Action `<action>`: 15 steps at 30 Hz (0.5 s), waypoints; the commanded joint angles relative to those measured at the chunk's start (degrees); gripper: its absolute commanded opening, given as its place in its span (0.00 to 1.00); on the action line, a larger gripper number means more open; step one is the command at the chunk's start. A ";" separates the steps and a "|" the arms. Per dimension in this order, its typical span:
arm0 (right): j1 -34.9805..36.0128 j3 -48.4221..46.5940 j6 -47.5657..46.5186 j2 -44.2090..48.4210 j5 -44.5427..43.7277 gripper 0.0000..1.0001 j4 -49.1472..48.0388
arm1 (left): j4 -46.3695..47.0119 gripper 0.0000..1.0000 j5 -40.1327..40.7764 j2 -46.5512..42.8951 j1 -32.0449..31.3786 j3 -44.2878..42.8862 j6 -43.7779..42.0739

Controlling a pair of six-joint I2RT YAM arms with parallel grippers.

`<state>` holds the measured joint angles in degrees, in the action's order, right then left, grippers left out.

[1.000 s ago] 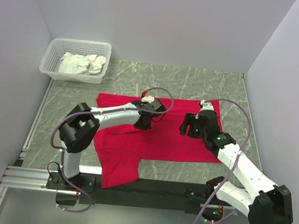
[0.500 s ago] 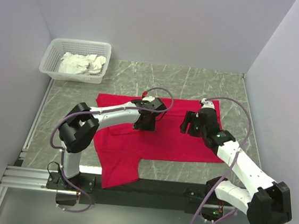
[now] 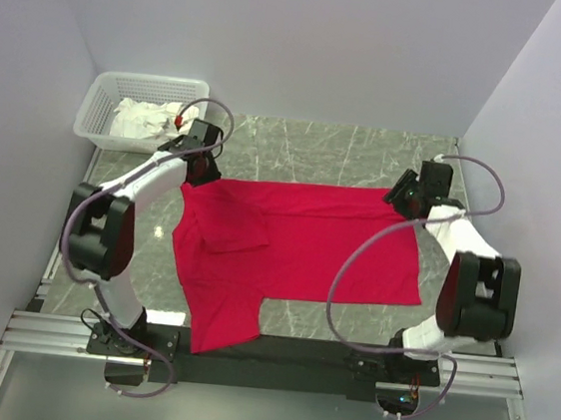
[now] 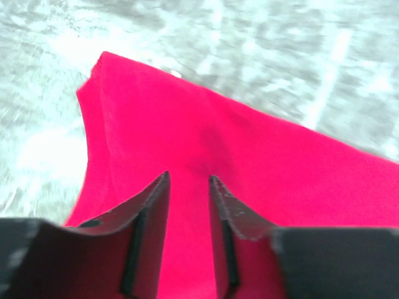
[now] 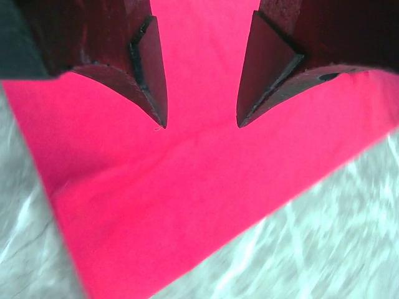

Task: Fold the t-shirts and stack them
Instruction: Fold the tshirt

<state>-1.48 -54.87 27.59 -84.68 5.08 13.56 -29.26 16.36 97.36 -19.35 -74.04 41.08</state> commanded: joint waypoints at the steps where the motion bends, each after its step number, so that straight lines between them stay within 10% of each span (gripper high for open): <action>1: -4.14 -4.62 3.25 -6.61 4.67 0.55 -3.80 | 4.90 0.35 -4.66 5.20 2.21 -0.75 -3.02; 15: -14.69 -10.69 9.32 -23.51 6.43 0.54 0.67 | 5.79 0.35 -5.72 12.59 5.64 2.75 -0.22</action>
<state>-14.70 -63.53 35.99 -106.41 12.99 11.31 -24.64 12.14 110.02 -13.91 -73.03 39.88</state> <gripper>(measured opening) 0.544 0.345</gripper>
